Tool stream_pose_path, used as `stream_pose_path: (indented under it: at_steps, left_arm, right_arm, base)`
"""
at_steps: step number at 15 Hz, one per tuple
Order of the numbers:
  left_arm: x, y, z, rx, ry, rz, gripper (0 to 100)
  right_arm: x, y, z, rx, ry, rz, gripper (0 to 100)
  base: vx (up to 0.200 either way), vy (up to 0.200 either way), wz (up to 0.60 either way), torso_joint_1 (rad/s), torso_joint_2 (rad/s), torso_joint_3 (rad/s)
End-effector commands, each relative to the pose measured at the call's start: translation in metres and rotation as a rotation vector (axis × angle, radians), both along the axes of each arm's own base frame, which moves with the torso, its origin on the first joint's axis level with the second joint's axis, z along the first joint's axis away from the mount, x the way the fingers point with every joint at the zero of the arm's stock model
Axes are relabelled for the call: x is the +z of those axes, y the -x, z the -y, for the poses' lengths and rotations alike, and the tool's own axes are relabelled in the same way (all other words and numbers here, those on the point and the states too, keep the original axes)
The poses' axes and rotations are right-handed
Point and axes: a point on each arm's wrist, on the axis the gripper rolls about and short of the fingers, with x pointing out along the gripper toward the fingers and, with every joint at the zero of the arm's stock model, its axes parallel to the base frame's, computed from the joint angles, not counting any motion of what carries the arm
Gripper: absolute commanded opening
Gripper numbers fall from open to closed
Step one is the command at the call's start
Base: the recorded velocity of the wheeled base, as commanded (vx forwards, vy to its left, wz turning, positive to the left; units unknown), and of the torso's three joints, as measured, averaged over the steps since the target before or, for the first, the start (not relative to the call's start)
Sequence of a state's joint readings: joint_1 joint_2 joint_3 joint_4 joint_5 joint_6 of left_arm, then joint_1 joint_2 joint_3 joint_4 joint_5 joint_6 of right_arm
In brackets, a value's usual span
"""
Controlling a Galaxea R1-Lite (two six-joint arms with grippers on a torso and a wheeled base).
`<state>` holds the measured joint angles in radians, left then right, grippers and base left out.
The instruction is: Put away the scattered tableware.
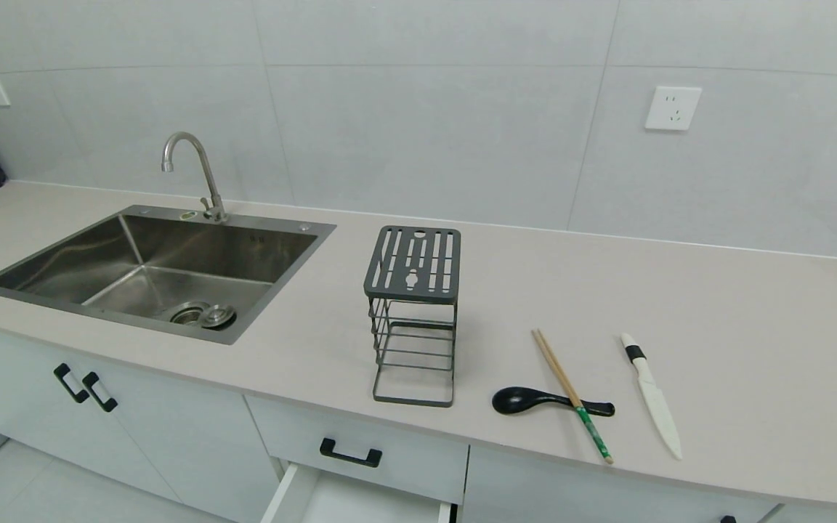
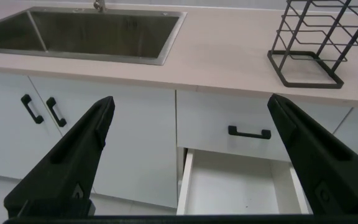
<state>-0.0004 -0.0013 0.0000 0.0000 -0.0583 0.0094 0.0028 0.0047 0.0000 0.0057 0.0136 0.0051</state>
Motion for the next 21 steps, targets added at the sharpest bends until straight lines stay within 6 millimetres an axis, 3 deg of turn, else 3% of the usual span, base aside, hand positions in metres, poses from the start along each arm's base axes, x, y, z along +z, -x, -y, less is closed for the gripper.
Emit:
stream_pose_path:
  at_steps: [1, 8, 9, 19, 20, 21]
  left_arm:
    - [0.0, 0.0, 0.0, 0.0, 0.0, -0.001, 100]
    - [0.0, 0.0, 0.0, 0.0, 0.0, -0.001, 100]
    - [0.0, 0.0, 0.0, 0.0, 0.0, -0.001, 100]
    - [0.0, 0.0, 0.0, 0.0, 0.0, -0.001, 100]
    - [0.0, 0.0, 0.0, -0.001, 0.0, -0.001, 100]
    - [0.0, 0.0, 0.0, -0.001, 0.0, -0.001, 100]
  right_arm:
    - [0.0, 0.0, 0.0, 0.0, 0.001, -0.002, 0]
    - [0.0, 0.0, 0.0, 0.013, -0.015, -0.004, 0]
    - [0.0, 0.0, 0.0, 0.013, -0.015, -0.004, 100]
    - [0.0, 0.0, -0.001, 0.062, 0.047, 0.005, 100]
    - [0.048, 0.011, -0.002, 0.083, 0.044, 0.201, 100]
    - [0.063, 0.014, -0.002, 0.085, 0.034, 0.243, 100]
  base:
    - [0.0, 0.0, 0.0, 0.0, 0.0, 0.0]
    - [0.0, 0.0, 0.0, 0.0, 0.0, 0.0]
    - [0.0, 0.0, 0.0, 0.0, 0.0, 0.0]
    - [0.0, 0.0, 0.0, 0.0, 0.0, 0.0]
    - [0.0, 0.0, 0.0, 0.0, 0.0, 0.0]
    - [0.0, 0.0, 0.0, 0.0, 0.0, 0.0]
